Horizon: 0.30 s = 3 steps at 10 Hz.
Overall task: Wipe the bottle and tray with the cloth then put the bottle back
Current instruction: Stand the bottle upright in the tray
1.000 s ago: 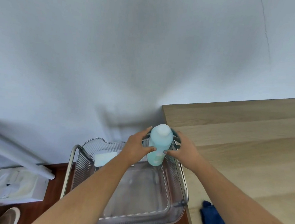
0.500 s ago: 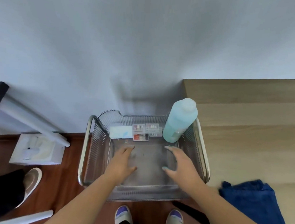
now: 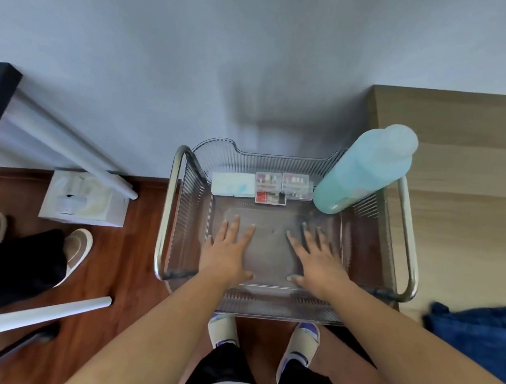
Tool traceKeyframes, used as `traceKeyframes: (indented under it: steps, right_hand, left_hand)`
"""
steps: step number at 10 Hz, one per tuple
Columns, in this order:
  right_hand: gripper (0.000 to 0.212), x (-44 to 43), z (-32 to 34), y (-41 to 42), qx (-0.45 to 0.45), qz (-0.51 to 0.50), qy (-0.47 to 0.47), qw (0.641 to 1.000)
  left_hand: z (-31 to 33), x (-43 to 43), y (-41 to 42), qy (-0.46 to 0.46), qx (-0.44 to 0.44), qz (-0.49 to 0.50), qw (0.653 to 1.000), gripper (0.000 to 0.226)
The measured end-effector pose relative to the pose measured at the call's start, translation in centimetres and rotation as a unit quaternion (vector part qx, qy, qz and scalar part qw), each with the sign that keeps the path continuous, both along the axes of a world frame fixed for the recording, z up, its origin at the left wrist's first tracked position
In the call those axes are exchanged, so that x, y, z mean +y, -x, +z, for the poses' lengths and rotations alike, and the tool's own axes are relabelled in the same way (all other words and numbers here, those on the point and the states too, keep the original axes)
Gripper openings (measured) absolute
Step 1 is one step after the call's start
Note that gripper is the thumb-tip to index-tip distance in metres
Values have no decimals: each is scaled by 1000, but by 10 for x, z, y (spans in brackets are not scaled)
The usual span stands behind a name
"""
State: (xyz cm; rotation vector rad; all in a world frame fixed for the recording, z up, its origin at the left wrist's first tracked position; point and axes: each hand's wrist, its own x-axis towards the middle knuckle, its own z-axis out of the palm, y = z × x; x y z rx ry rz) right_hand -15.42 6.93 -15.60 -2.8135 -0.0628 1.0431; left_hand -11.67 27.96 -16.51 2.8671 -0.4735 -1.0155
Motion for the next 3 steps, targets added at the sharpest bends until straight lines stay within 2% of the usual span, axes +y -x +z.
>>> traceKeyframes:
  steps: [2,3]
  right_hand:
    - [92,0,9,-1,21,-7,-11,1000]
    - [78,-2,38,-12,28,-58,-56,996]
  left_hand:
    - [-2,0,1,4,-1,8,1000,108]
    - [-1,0,1,3,3,13,1000,109]
